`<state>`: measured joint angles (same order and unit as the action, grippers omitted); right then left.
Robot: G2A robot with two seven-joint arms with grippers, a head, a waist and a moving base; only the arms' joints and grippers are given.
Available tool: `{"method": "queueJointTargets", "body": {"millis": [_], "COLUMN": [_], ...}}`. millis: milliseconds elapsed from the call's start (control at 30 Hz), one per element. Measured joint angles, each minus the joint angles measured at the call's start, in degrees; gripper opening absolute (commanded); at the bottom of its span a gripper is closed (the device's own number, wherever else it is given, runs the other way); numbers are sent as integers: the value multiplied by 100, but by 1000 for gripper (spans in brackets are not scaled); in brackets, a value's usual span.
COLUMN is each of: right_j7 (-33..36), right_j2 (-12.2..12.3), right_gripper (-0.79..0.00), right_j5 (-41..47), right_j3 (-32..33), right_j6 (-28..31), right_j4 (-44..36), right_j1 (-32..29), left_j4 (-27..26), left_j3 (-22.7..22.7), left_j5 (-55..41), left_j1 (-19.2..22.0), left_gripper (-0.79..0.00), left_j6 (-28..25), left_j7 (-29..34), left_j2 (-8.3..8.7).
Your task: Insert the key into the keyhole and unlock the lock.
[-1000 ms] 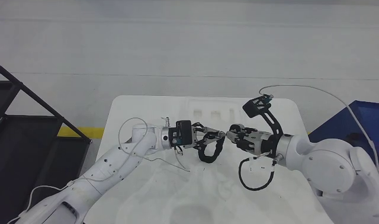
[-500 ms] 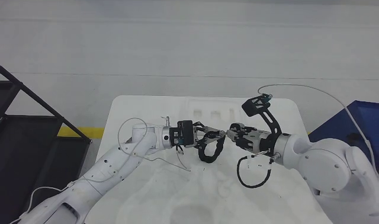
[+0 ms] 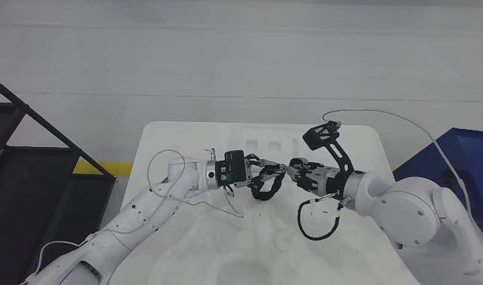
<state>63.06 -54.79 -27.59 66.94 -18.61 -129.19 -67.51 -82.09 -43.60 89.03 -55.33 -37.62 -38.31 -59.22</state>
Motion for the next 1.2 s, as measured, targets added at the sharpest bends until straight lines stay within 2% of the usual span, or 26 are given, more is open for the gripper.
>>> {"method": "queueJointTargets", "body": {"millis": [100, 133, 167, 400, 533, 633, 767, 867, 1033, 1200], "right_j7": [-2, -9, -17, -8, -138, -296, -417, -12, -258, -401], "right_j2": [-9, -12, -15, -29, -33, -21, 29, 84, 133, 177], "right_gripper": [-785, -413, 0, 0, 0, 0, 0, 0, 0, 0], "right_j5": [10, 19, 27, 86, 157, 170, 194, 252, 367, 722], "right_j3": [-34, -41, -46, -49, -4, 77, 207, 282, 545, 802], "right_j6": [-2, -9, -23, -43, 211, 716, 2070, 3052, 3737, 4207], "right_j4": [28, 42, 64, 219, 248, 291, 474, 650, 701, 816], "right_j1": [30, 38, 49, 124, 142, 135, 79, 25, -149, -326], "left_j4": [14, 17, 23, 188, 299, 452, 716, 816, 968, 1032], "left_j3": [-7, -8, -9, -23, -43, -53, -80, -75, -43, 314], "left_j5": [-1, 0, 3, -26, -248, -525, -1024, -1309, -1952, -2842], "left_j1": [-3, -3, -3, -6, -49, -69, -73, -14, 89, 280], "left_gripper": [-785, -785, -785, -785, -785, -785, -785, -785, -785, -785], "left_j6": [-24, -30, -38, -185, -358, -587, -955, -1318, -1992, -2039], "left_j7": [6, 5, 1, -105, -187, -219, -173, 6, 239, 697], "left_j2": [-17, -23, -30, -62, -83, -107, -147, -173, -231, -258]}}
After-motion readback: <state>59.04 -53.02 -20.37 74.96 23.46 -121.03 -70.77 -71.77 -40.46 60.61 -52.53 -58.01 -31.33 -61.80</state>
